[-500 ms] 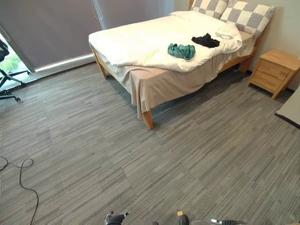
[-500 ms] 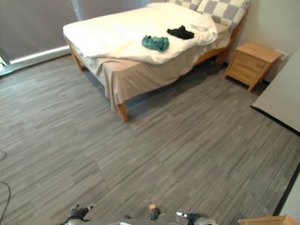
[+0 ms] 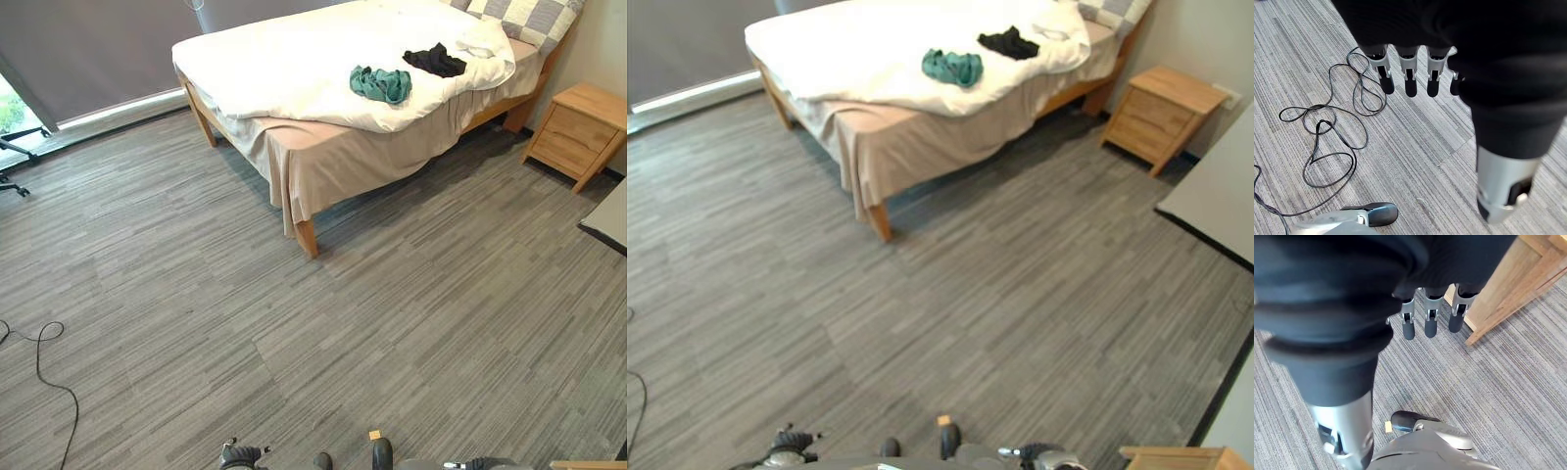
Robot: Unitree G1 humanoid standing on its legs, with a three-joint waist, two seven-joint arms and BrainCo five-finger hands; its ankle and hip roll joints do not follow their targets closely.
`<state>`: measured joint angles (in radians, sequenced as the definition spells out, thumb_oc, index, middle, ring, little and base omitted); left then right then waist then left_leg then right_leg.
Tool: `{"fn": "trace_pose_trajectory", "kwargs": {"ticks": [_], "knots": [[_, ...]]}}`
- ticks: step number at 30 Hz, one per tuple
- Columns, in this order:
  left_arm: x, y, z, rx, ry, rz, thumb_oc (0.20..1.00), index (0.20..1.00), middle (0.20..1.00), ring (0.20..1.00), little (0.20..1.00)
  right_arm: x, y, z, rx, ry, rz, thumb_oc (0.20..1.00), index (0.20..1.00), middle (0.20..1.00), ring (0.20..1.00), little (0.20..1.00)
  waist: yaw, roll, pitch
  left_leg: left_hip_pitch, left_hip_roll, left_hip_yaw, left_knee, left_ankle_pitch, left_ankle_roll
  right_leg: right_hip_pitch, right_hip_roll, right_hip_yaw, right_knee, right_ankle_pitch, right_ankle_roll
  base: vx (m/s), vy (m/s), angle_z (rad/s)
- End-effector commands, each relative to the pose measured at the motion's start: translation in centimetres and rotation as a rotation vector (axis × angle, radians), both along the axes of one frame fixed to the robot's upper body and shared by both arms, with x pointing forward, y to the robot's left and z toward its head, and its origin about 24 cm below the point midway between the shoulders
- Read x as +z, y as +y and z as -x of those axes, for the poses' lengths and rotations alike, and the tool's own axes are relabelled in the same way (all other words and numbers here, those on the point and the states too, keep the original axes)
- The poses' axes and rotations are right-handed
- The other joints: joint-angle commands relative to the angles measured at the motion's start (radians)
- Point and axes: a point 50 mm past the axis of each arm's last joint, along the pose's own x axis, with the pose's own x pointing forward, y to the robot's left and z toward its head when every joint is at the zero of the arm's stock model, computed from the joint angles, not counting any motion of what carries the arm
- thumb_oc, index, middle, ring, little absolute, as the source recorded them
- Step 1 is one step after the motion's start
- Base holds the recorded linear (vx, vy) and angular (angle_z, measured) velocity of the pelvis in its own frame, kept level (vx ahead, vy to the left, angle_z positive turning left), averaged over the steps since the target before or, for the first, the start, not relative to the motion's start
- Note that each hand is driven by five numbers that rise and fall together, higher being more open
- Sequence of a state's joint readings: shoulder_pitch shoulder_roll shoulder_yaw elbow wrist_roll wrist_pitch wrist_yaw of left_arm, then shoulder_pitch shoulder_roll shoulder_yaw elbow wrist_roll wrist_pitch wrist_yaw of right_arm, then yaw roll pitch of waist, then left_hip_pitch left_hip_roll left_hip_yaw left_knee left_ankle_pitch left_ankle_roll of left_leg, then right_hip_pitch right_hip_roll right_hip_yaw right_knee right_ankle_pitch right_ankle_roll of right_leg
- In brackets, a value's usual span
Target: Tidy up the quilt and then pick up the clothes from the bed and put them into the laundry hamper.
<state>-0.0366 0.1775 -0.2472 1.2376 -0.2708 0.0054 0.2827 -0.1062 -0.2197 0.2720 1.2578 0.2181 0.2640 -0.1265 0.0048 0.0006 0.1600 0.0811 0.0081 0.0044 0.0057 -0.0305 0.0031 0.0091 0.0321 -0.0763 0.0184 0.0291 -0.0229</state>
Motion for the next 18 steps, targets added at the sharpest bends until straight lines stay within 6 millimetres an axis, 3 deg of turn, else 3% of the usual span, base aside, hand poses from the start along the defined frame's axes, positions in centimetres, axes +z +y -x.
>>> {"fn": "trace_pose_trajectory", "kwargs": {"ticks": [1, 2, 3, 5, 6, 7, 8, 9, 11, 12, 13, 14, 18], "knots": [[-0.2, -1.3, -0.2, 0.000, 0.018, 0.022, 1.000, 1.000, 1.000, 1.000, 1.000, 0.2, 0.0, -0.8, 0.011, -0.013, 0.013, 1.000, 1.000, 1.000, 1.000, 1.000, 0.020, -0.052, 0.034, -0.098, -0.050, -0.035, 0.105, -0.066, 0.038, 0.007, -0.123, 0.029, 0.109, -0.066, 0.139, 0.11, 0.295, -0.17], [-0.1, -0.8, -0.7, -0.018, 0.006, 0.010, 1.000, 1.000, 1.000, 1.000, 1.000, 0.3, -0.1, -1.3, -0.007, -0.036, 0.009, 1.000, 1.000, 1.000, 1.000, 1.000, 0.015, -0.038, 0.061, -0.130, -0.050, -0.018, 0.154, -0.083, 0.076, -0.070, -0.145, 0.034, 0.320, -0.098, 0.139, 0.11, 0.344, -0.19], [0.0, -0.7, -0.8, -0.023, 0.003, 0.003, 1.000, 1.000, 1.000, 1.000, 1.000, 0.3, -0.3, -1.2, -0.021, -0.040, 0.005, 1.000, 1.000, 1.000, 1.000, 1.000, 0.002, -0.026, 0.082, -0.138, -0.050, -0.017, 0.183, -0.102, 0.100, -0.166, -0.142, 0.058, 0.514, -0.047, 0.142, 0.11, 0.306, -0.22], [0.1, -0.3, -0.9, -0.003, 0.005, -0.003, 1.000, 1.000, 1.000, 1.000, 1.000, 0.3, -0.4, -1.0, -0.045, -0.035, -0.006, 1.000, 1.000, 1.000, 1.000, 1.000, -0.011, -0.019, 0.108, -0.147, -0.050, -0.007, 0.219, -0.119, 0.117, -0.258, -0.140, 0.071, 0.644, 0.002, 0.136, 0.10, 0.130, -0.17], [0.1, 0.0, -0.9, 0.028, 0.012, 0.004, 1.000, 1.000, 1.000, 1.000, 1.000, 0.2, -0.4, -0.7, -0.048, -0.026, -0.017, 1.000, 1.000, 1.000, 1.000, 1.000, -0.014, -0.025, 0.119, -0.147, -0.056, 0.004, 0.242, -0.135, 0.122, -0.287, -0.156, 0.057, 0.630, 0.037, 0.139, 0.24, 0.012, 0.01], [0.2, 0.6, -0.9, 0.045, 0.016, 0.010, 1.000, 1.000, 1.000, 1.000, 1.000, 0.1, -0.2, -0.4, -0.045, -0.020, -0.030, 1.000, 1.000, 1.000, 1.000, 1.000, -0.015, -0.041, 0.135, -0.145, -0.063, 0.012, 0.270, -0.157, 0.114, -0.293, -0.177, 0.033, 0.537, 0.075, 0.157, 0.26, -0.070, 0.05], [0.3, 0.8, -1.1, 0.037, 0.012, 0.007, 1.000, 1.000, 1.000, 1.000, 1.000, 0.1, -0.1, -0.4, -0.049, -0.023, -0.034, 1.000, 1.000, 1.000, 1.000, 1.000, -0.015, -0.050, 0.142, -0.145, -0.066, 0.014, 0.281, -0.165, 0.109, -0.290, -0.183, 0.023, 0.485, 0.082, 0.164, 0.28, -0.173, -0.01], [0.6, 1.1, -2.0, -0.011, -0.010, -0.004, 1.000, 1.000, 1.000, 1.000, 1.000, 0.2, 0.1, -1.0, -0.073, -0.048, -0.047, 1.000, 1.000, 1.000, 1.000, 1.000, -0.018, -0.069, 0.169, -0.144, -0.075, 0.009, 0.296, -0.192, 0.099, -0.282, -0.186, -0.004, 0.336, 0.088, 0.178, 0.19, -0.152, -0.03], [0.7, 0.9, -2.5, -0.039, -0.021, -0.009, 1.000, 1.000, 1.000, 1.000, 1.000, 0.3, 0.1, -1.4, -0.087, -0.063, -0.053, 1.000, 1.000, 1.000, 1.000, 1.000, -0.023, -0.079, 0.183, -0.138, -0.086, 0.005, 0.294, -0.206, 0.095, -0.282, -0.186, -0.012, 0.244, 0.101, 0.185, 0.24, -0.112, -0.01], [0.7, 0.5, -2.7, -0.071, -0.027, -0.016, 1.000, 1.000, 1.000, 1.000, 1.000, 0.5, 0.0, -2.0, -0.093, -0.077, -0.059, 1.000, 1.000, 1.000, 1.000, 1.000, -0.036, -0.090, 0.197, -0.113, -0.104, -0.002, 0.279, -0.227, 0.092, -0.288, -0.186, -0.018, 0.080, 0.127, 0.203, 0.30, -0.067, -0.03], [0.7, 0.4, -2.7, -0.071, -0.028, -0.016, 1.000, 1.000, 1.000, 1.000, 1.000, 0.5, 0.0, -2.1, -0.093, -0.079, -0.059, 1.000, 1.000, 1.000, 1.000, 1.000, -0.037, -0.088, 0.200, -0.107, -0.103, -0.003, 0.277, -0.230, 0.091, -0.284, -0.184, -0.020, 0.068, 0.130, 0.204, 0.66, -0.068, -0.02], [0.5, -0.1, -2.1, -0.052, -0.017, -0.009, 1.000, 1.000, 1.000, 1.000, 1.000, 0.5, 0.0, -1.9, -0.071, -0.070, -0.058, 1.000, 1.000, 1.000, 1.000, 1.000, -0.055, -0.094, 0.203, -0.080, -0.121, -0.008, 0.275, -0.254, 0.097, -0.290, -0.176, -0.008, -0.031, 0.146, 0.214, 0.50, -0.022, 0.01], [0.0, -1.0, -0.9, -0.086, 0.031, -0.003, 1.000, 1.000, 1.000, 1.000, 1.000, -0.1, 0.1, 0.2, -0.069, -0.011, -0.046, 1.000, 1.000, 1.000, 1.000, 1.000, -0.088, -0.089, 0.191, -0.017, -0.120, -0.003, 0.319, -0.314, 0.097, -0.286, -0.174, -0.005, -0.080, 0.159, 0.208, 0.71, -0.077, 0.13]]}}
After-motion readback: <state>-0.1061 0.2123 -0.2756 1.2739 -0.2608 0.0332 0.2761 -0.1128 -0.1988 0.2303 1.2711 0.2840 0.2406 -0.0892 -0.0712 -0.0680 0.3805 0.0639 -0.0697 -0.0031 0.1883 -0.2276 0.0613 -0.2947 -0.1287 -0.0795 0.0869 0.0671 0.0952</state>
